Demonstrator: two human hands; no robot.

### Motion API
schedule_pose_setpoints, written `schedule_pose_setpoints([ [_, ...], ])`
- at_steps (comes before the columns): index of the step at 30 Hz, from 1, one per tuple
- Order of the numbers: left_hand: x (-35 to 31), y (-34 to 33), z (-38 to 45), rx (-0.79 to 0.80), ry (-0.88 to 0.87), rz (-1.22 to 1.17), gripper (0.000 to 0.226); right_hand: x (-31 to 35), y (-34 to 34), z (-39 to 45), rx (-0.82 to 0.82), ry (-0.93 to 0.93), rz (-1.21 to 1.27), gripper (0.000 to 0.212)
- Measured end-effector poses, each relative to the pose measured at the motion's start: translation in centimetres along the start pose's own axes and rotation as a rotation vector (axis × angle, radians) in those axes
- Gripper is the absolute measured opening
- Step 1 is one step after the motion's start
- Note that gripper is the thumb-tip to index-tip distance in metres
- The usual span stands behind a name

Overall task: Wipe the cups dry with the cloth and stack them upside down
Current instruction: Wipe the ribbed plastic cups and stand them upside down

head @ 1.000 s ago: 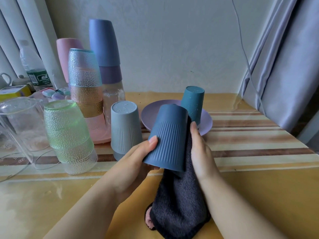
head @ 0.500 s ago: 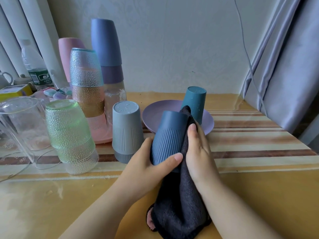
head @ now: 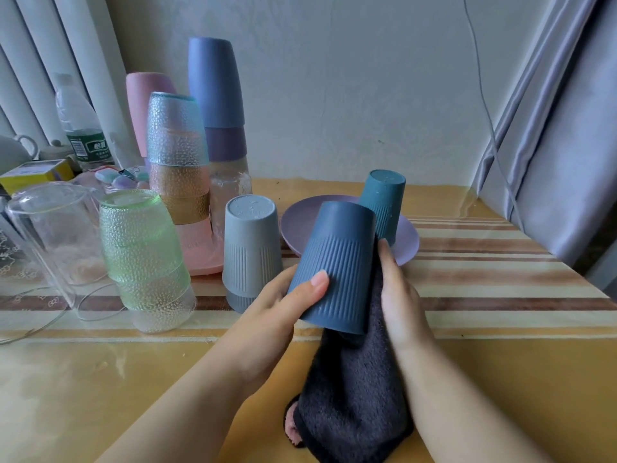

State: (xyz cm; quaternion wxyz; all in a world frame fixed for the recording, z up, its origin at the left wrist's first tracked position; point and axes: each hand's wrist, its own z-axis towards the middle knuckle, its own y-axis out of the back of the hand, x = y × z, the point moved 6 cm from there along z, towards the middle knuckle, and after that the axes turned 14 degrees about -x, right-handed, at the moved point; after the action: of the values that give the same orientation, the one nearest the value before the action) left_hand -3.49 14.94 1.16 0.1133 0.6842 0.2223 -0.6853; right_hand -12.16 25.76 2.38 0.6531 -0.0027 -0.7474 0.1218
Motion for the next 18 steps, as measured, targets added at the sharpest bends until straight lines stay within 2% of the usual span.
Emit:
schedule_pose_setpoints([
  [3,-0.7,0.6,0.2,-0.053,-0.091,0.008,0.066,-0.7,-0.9,0.0,0.09,0.009,-0.009,0.03],
  [6,-2.1,0.6,-0.4,-0.12,-0.263,0.083,0.062,-0.6,-1.7,0.1,0.152,0.072,-0.077,0.032],
  [9,-4.2,1.1,-1.3,-0.296,-0.513,0.293,0.055,-1.1,-1.9,1.0,0.155,0.221,-0.344,0.025],
  [11,-5.4,2.0,-1.8,-0.439,-0.631,0.302,0.05,-1.2,-1.5,1.1,0.115,0.262,-0.364,0.022],
  [15,-7.1,4.7,-1.4,-0.72,-0.66,0.275,0.066,-0.8,-1.3,0.7,0.076,0.278,-0.29,0.022],
  [18,-9.0,5.3,-0.7,-0.787,-0.694,0.353,0.069,-0.8,-1.2,0.7,0.062,0.278,-0.295,0.02],
])
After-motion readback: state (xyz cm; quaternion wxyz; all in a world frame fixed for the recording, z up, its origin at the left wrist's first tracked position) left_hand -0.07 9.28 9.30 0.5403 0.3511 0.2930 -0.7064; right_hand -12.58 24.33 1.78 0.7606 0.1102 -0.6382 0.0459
